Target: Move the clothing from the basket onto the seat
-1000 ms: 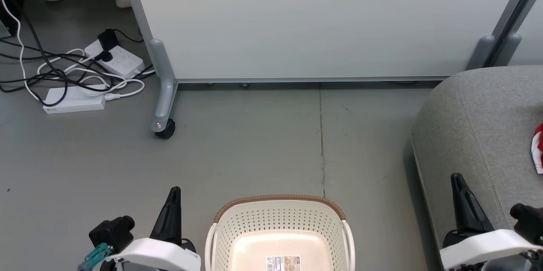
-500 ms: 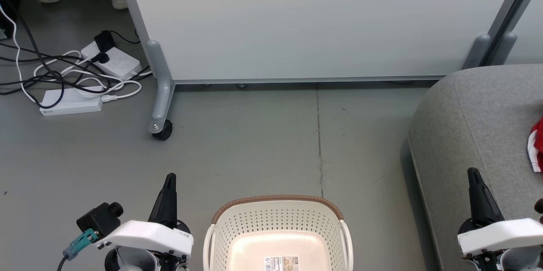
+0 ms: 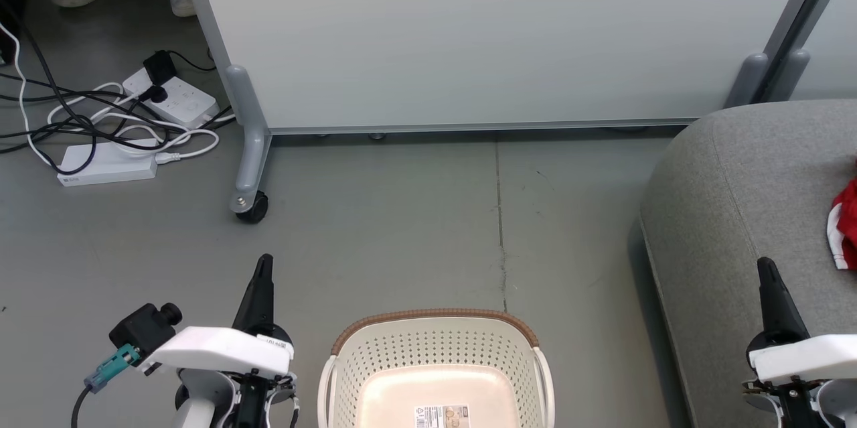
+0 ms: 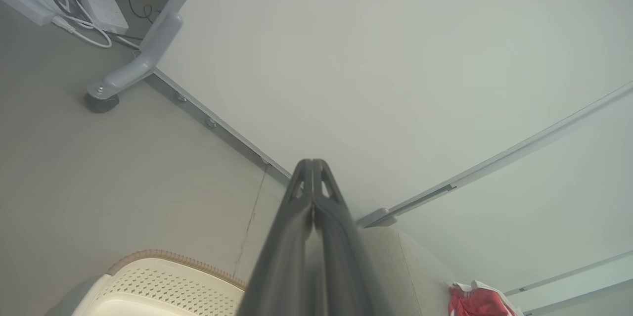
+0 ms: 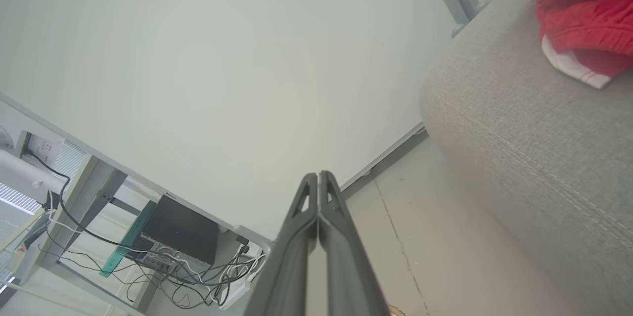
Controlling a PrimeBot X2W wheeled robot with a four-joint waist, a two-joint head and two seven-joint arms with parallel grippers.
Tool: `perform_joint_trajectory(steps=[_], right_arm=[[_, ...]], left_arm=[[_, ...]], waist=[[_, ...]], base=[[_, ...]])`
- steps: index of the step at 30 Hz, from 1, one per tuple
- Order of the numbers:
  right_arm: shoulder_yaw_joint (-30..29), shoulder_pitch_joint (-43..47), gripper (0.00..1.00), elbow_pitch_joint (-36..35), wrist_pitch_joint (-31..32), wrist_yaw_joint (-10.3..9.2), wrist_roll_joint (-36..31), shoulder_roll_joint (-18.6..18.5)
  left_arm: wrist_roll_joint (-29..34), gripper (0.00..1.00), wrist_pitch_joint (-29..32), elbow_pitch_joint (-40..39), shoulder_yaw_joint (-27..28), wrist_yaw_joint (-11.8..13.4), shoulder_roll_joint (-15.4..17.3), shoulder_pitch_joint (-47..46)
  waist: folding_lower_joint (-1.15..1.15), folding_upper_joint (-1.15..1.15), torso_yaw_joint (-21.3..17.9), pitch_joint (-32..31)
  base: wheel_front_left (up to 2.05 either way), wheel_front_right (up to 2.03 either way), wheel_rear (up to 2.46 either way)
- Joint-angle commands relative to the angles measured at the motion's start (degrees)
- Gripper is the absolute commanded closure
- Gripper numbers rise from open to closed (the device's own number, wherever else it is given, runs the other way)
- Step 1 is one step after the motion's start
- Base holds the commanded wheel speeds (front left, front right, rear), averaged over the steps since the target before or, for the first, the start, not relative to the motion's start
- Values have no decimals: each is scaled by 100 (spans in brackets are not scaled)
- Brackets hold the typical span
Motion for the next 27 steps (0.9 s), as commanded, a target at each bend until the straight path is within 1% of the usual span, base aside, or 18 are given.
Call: perform_joint_trajectory(steps=[1, 18, 27], right_arm=[[-58, -134, 100, -49, 68, 3, 164, -25], [-393, -324, 100, 111, 434, 6, 1236, -16], [-538, -406, 100, 167, 590, 6, 1689, -12]], left_arm=[[-161, 100, 40, -28, 43, -56, 18, -198], [-1170, 100, 251, 180, 118, -184, 22, -523], [-1587, 100, 339, 273, 151, -239, 25, -659]], waist=[[0, 0, -4, -1], [0, 0, -64, -9], [0, 0, -93, -13]], base=[[0, 0, 0], [0, 0, 0], [0, 0, 0]])
